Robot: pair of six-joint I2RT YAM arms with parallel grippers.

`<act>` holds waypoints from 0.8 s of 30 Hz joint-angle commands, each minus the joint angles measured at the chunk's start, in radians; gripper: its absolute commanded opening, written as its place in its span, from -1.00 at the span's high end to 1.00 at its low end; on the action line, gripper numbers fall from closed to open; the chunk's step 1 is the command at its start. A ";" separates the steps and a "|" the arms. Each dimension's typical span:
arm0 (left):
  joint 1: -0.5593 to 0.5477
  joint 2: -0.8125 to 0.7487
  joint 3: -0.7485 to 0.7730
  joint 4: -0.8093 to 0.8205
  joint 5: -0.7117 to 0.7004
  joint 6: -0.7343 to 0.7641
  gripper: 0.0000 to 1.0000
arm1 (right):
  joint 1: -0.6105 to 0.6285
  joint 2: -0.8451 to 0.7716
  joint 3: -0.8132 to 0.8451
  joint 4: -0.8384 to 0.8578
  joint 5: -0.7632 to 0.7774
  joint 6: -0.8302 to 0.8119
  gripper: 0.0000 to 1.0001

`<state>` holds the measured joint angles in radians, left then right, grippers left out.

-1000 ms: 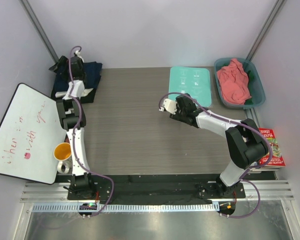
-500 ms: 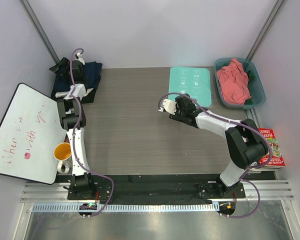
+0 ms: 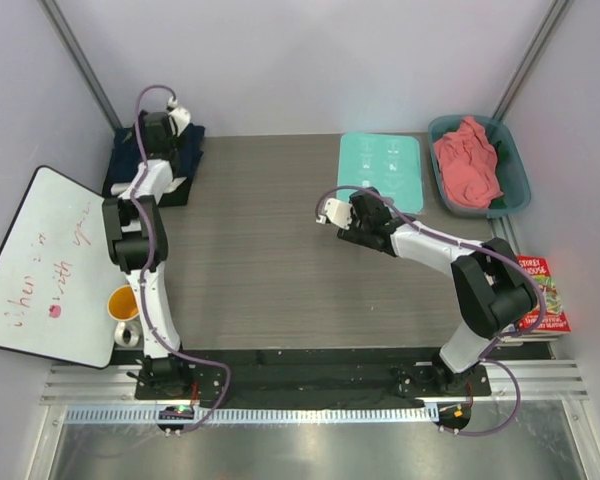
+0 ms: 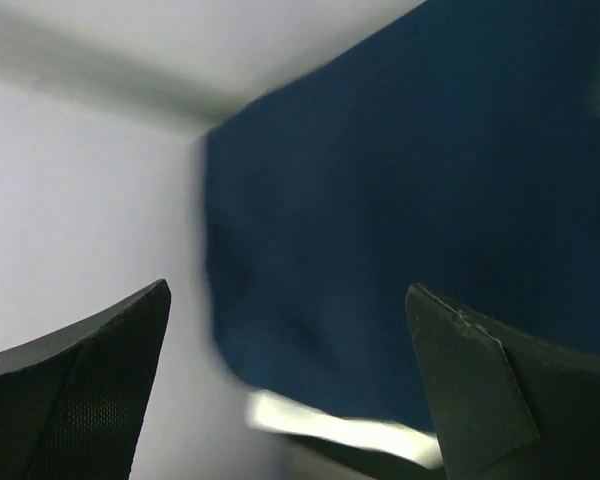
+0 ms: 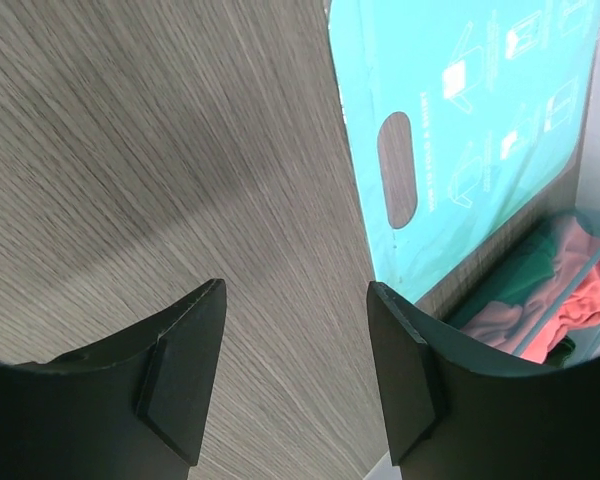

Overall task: Fold and stack the t-shirts
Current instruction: Put the neatly folded tshirt into the corner of the board with the left arm

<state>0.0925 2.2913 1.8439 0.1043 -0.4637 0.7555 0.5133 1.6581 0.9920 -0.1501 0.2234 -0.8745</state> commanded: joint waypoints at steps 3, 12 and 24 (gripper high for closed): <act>-0.074 -0.305 0.020 -0.633 0.918 -0.430 -1.00 | 0.008 -0.129 -0.004 0.023 0.010 -0.008 -0.33; -0.077 -0.343 0.121 -1.115 1.402 -0.349 -1.00 | 0.008 -0.313 -0.047 -0.052 -0.007 -0.015 -0.43; -0.257 -0.642 -0.225 -0.795 0.604 -0.584 -0.99 | 0.001 -0.497 -0.056 -0.137 -0.148 0.451 -0.99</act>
<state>-0.1307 1.8378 1.7241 -0.8917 0.4599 0.2905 0.5152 1.2392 0.9432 -0.2779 0.0898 -0.6487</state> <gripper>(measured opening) 0.996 0.995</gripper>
